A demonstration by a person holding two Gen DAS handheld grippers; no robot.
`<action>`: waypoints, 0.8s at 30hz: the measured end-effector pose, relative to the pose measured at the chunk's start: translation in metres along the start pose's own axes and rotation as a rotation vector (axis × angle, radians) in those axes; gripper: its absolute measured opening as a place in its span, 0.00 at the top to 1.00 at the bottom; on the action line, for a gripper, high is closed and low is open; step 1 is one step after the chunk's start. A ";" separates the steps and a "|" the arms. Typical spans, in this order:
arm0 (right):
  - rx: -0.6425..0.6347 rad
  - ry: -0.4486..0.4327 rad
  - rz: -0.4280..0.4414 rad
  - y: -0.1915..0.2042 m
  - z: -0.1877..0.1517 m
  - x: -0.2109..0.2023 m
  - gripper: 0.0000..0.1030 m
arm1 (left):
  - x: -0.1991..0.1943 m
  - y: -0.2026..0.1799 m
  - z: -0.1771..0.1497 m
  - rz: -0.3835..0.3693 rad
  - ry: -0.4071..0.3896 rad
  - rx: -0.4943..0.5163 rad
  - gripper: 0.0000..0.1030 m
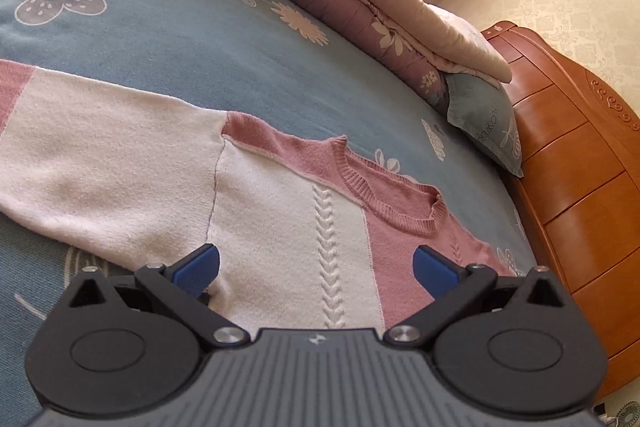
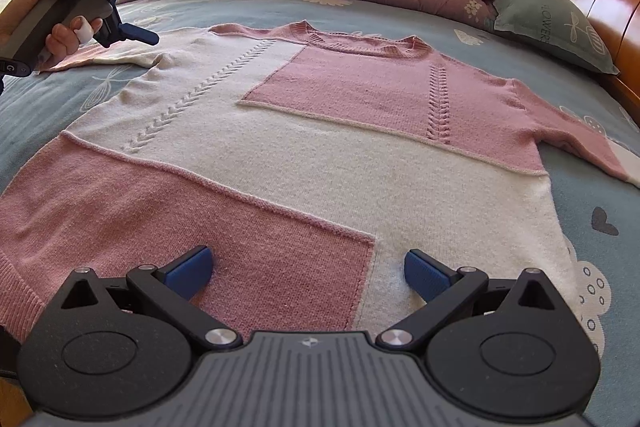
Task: Fold clothes
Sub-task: 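Move the left tool along the sweater sleeve toward its pink cuff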
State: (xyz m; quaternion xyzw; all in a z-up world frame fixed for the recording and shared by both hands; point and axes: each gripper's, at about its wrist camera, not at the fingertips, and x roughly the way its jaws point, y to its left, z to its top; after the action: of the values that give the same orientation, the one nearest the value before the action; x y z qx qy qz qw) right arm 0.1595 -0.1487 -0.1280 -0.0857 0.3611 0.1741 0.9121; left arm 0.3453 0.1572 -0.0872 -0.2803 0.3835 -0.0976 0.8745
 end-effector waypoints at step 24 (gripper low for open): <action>0.004 -0.006 0.001 -0.001 0.000 0.000 0.00 | -0.074 0.117 0.010 0.193 -0.200 -0.138 0.01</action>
State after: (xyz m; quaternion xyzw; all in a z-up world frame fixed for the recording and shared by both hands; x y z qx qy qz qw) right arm 0.1601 -0.1494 -0.1275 -0.0831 0.3585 0.1742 0.9133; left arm 0.2966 0.2862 -0.1021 -0.3100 0.3255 0.0418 0.8923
